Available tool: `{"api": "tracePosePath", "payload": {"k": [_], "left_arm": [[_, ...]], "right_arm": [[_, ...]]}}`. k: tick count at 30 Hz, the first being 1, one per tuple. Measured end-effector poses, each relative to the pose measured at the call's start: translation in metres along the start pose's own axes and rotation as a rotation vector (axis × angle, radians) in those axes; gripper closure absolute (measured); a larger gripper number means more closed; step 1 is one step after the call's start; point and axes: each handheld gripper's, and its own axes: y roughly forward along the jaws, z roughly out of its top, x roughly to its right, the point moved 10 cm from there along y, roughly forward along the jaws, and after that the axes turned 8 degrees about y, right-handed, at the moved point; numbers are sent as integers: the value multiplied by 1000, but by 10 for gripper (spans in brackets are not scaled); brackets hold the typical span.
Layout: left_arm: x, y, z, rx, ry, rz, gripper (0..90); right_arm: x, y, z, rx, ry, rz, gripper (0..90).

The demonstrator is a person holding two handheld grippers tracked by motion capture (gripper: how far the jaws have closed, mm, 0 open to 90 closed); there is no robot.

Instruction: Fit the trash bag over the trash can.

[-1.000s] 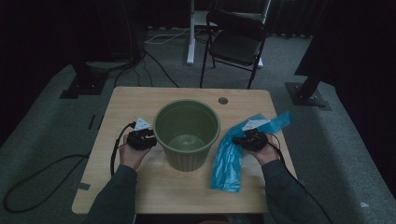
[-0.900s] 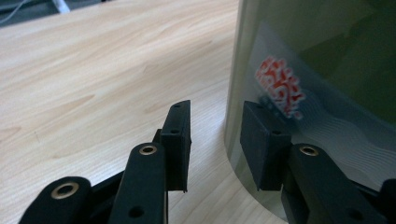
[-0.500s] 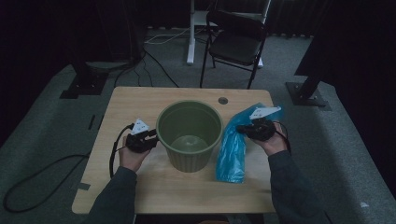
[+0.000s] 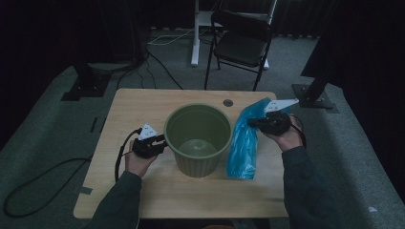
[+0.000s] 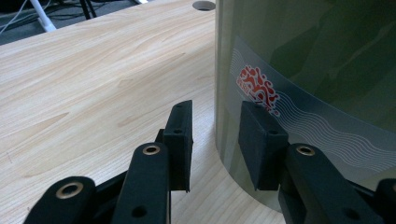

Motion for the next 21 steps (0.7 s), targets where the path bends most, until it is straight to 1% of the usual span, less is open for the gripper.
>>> {"api": "tracePosePath", "payload": {"k": [4,6,10,15,21], "left_arm": [[0,1,-2,-10,0,-1,642],[1,2,-3,-13,-2,-3,640],[0,2,-3,-15,-2,0,639],[0,2,-3,-16,0,1,636],[0,2,-3,-16,1,6,631]], "right_arm": [[1,-9,11,26,-3,-1,882],[1,-14,17,45,-5,9,882],[-1,-18,28,63,-8,17,883],[-5,-20,43,79,-16,29,883],[-14,-16,64,99,-31,35,883]]}}
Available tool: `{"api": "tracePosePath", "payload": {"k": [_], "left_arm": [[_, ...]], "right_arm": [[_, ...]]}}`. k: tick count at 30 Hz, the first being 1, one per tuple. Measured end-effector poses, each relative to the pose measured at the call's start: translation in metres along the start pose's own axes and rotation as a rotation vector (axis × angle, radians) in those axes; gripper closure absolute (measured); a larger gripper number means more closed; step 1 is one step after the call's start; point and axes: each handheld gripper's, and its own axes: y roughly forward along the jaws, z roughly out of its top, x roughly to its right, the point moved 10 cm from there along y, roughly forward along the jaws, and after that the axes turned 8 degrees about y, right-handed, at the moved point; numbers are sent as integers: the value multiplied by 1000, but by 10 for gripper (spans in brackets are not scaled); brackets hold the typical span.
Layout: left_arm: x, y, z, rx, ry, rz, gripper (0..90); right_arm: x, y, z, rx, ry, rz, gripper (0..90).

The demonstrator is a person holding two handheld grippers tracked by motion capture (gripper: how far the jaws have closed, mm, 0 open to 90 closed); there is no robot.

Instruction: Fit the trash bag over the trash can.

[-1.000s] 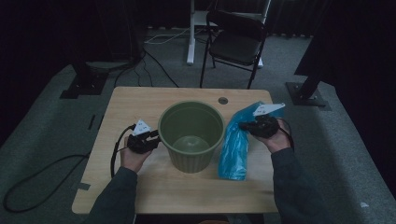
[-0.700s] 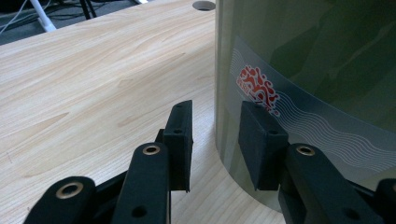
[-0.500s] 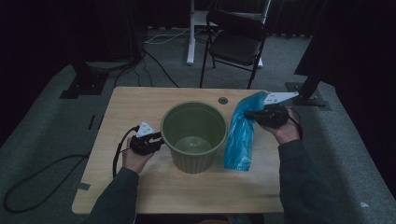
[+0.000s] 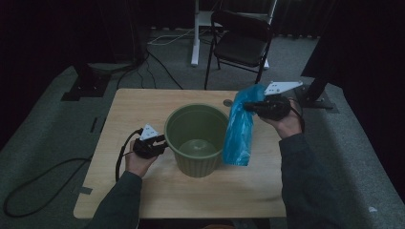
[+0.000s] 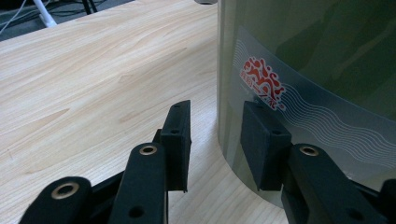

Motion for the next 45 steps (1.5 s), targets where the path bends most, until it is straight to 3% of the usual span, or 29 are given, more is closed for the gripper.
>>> {"api": "tracePosePath", "payload": {"k": [14,26,34,39,44,45], "left_arm": [[-1,0,1,2,0,4,630],[-1,0,1,3,0,7,629],[-1,0,1,4,2,6,629],[-1,-1,1,5,0,6,628],[-1,-1,1,7,0,7,627],[-1,-1,1,8,-1,7,624]], "right_arm": [[-15,29,45,36,-3,-3,884],[-13,42,73,93,49,-79,886],[-19,57,62,62,27,-108,885],[-32,67,54,28,-26,-108,883],[-42,75,45,-7,-50,-105,882],[-52,81,38,-28,-68,-93,881]]}}
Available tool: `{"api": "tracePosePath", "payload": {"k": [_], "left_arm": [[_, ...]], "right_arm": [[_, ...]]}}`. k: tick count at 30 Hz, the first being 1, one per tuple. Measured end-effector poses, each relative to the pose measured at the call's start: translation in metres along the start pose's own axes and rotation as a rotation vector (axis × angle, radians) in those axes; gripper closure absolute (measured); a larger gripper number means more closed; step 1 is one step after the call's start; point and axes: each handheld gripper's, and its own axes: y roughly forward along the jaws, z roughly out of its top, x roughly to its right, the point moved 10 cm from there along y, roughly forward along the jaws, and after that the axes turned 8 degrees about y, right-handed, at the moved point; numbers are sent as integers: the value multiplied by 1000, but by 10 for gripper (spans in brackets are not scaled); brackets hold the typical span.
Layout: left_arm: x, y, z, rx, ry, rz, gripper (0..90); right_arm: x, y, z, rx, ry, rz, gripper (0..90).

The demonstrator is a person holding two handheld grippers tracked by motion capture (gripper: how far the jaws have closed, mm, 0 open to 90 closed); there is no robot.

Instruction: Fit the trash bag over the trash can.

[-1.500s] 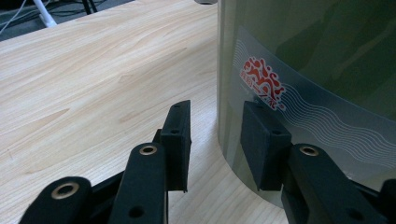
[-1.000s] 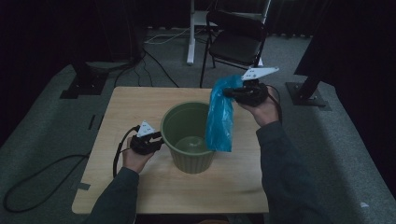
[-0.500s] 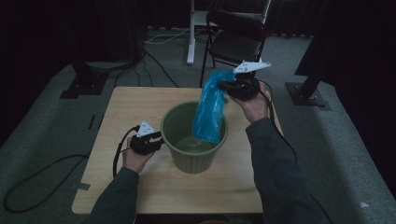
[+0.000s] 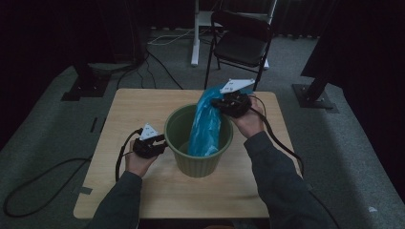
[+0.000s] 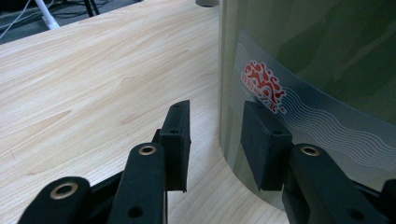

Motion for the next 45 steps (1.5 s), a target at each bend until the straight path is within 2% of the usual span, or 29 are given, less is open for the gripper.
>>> {"api": "tracePosePath", "payload": {"k": [5,11,12,13,14,15,16,17,19,20,23,24,25,26,27,28,30,32,34,36,37,38,39,42,43,44,45], "left_arm": [[0,0,0,1,0,0,623],[0,0,0,1,1,0,621],[0,0,0,0,1,0,621],[0,0,0,0,1,0,621],[0,0,0,0,1,0,621],[0,0,0,0,1,0,621],[0,0,-1,-1,0,-1,620],[0,0,-1,-1,0,-1,620],[0,0,-1,-2,0,-1,620],[0,0,-1,-1,0,-1,619],[0,0,-1,-1,-2,-1,618],[0,0,-1,-1,-1,-1,618],[0,0,-1,-1,-1,-1,618],[0,0,-1,-1,-2,-1,618],[0,0,-1,-1,-2,-1,618],[0,1,-1,-1,-3,-1,618],[0,1,-1,-1,-3,-1,617],[0,1,-1,-1,-2,-1,616],[0,1,-1,-1,-3,-1,615],[0,1,-1,-1,-3,-1,615],[0,1,-1,-1,-3,-1,615],[0,1,-1,-2,-3,-1,615],[0,1,-1,-2,-3,-1,615],[0,1,-1,-3,-3,-1,615],[0,1,-2,-4,-3,-1,615],[0,1,-1,-2,-3,0,614],[0,1,-1,-2,-3,0,613]], "right_arm": [[-10,9,-8,-35,-12,3,880],[-22,19,-18,-76,-24,38,877],[-29,21,-22,-94,-27,72,878],[-29,21,-22,-94,-27,72,878],[-36,24,-26,-119,-43,102,879],[-36,24,-26,-119,-43,102,879],[-42,25,-28,-124,-45,140,878],[-42,25,-28,-124,-45,140,878],[-47,24,-30,-128,-60,169,872],[-50,24,-30,-129,-66,191,842],[-51,23,-29,-124,-71,195,802],[-52,22,-30,-129,-75,208,759],[-52,22,-30,-129,-75,208,759],[-52,20,-29,-127,-76,218,700],[-52,20,-29,-127,-76,218,700],[-53,17,-27,-111,-78,231,656],[-53,14,-25,-103,-80,237,640],[-48,7,-17,-58,-75,226,602],[-45,4,-14,-46,-69,218,602],[-32,-5,-6,-16,-46,181,602],[-32,-5,-6,-16,-46,181,602],[-23,-9,-4,-15,-40,148,604],[-23,-9,-4,-15,-40,148,604],[-4,-17,-1,-12,-25,88,610],[-4,-17,-1,-12,-25,88,610],[6,-20,-2,-7,-6,74,611],[6,-20,-2,-7,-6,74,611]]}}
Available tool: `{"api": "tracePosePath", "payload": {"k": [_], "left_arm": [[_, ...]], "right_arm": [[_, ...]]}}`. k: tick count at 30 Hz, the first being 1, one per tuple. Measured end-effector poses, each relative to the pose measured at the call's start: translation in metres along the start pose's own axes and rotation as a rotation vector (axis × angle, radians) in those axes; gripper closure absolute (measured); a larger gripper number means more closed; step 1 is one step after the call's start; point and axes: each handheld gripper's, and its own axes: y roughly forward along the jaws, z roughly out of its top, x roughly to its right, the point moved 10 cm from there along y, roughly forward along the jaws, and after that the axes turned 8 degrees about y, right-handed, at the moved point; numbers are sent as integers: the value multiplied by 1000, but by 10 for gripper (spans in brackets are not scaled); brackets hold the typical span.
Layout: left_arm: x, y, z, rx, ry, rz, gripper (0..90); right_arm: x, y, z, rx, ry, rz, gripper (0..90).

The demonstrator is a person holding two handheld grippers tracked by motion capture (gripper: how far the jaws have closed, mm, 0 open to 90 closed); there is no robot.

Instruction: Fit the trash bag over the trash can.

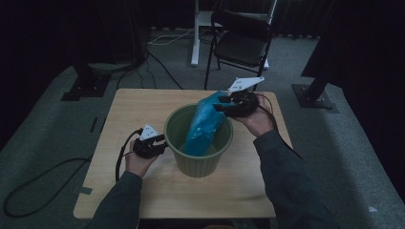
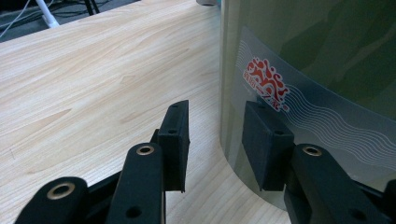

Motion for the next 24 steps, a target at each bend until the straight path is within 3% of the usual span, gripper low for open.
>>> {"api": "tracePosePath", "payload": {"k": [3,9,18,24], "left_arm": [[0,0,0,-3,2,0,612],[0,1,-1,-5,0,1,611],[-1,1,0,-4,0,1,608],[-4,0,1,4,-10,9,608]], "right_arm": [[21,-5,-12,-4,50,-35,617],[43,-8,-36,-15,99,-57,613],[59,-4,-72,-53,124,-86,588],[67,11,-86,-109,103,-136,591]]}}
